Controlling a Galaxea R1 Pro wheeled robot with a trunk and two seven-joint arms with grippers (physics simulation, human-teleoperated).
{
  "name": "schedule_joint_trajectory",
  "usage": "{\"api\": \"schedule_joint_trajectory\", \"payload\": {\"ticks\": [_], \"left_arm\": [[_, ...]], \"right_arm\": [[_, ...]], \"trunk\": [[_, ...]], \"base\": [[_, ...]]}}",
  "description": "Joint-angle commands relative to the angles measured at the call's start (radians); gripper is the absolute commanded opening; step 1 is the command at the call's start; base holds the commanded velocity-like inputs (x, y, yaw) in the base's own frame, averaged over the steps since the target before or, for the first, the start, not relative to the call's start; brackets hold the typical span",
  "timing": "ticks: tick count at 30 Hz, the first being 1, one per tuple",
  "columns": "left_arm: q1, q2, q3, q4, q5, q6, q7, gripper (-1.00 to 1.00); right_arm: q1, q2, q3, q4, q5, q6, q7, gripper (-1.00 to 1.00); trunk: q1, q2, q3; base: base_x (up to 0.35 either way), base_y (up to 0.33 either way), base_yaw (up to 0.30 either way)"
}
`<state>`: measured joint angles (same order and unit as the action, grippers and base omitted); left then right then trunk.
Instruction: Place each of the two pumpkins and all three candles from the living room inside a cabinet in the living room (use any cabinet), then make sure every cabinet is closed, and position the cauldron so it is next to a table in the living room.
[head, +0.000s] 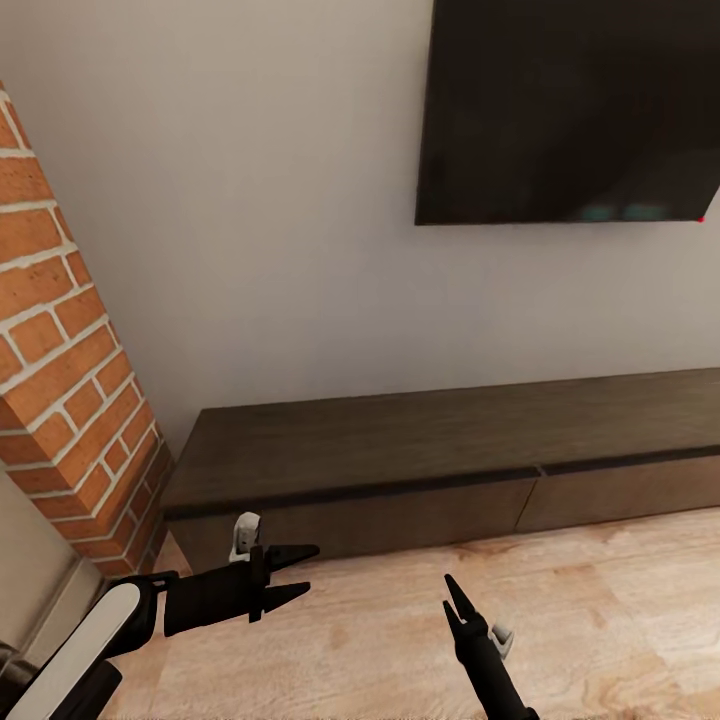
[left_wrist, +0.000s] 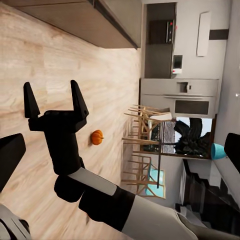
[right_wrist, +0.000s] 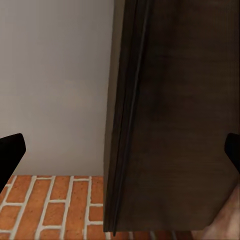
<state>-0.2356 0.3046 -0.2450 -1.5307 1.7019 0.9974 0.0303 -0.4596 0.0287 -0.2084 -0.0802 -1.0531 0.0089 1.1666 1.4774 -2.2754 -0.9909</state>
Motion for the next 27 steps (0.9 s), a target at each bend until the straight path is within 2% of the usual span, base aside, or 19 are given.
{"api": "schedule_joint_trajectory", "payload": {"ticks": [1,4,8,12,16,27], "left_arm": [[-0.001,0.001,-0.001,0.000,0.005,0.001,0.003,1.00],[-0.001,0.001,-0.001,0.000,0.005,0.001,0.003,1.00],[-0.001,0.001,-0.003,0.000,0.005,0.001,0.003,1.00],[-0.001,0.000,-0.005,0.000,0.005,0.001,0.003,1.00],[-0.001,-0.002,-0.004,0.000,0.004,0.000,0.003,1.00],[-0.001,-0.005,-0.005,0.000,0.003,0.000,0.003,1.00]], "right_arm": [[-0.001,0.000,-0.008,0.001,0.005,0.002,0.003,1.00],[-0.001,0.000,-0.008,0.001,0.005,0.017,0.002,1.00],[-0.001,0.000,-0.009,0.000,0.002,0.119,0.003,1.00],[0.002,0.000,-0.010,0.000,-0.047,0.176,0.001,1.00],[0.004,0.000,-0.009,0.001,-0.076,0.188,-0.009,1.00],[0.004,0.000,-0.010,0.021,-0.083,0.189,-0.029,1.00]], "trunk": [[0.004,-0.008,-0.004],[0.015,-0.029,-0.013],[0.031,-0.057,-0.026],[0.046,-0.085,-0.039],[0.061,-0.113,-0.051],[0.103,-0.190,-0.086]], "base": [[0.000,0.000,0.000],[0.000,0.000,0.000],[0.000,0.000,0.000],[0.000,0.000,0.000],[0.000,0.000,0.000],[0.000,0.000,0.000]]}}
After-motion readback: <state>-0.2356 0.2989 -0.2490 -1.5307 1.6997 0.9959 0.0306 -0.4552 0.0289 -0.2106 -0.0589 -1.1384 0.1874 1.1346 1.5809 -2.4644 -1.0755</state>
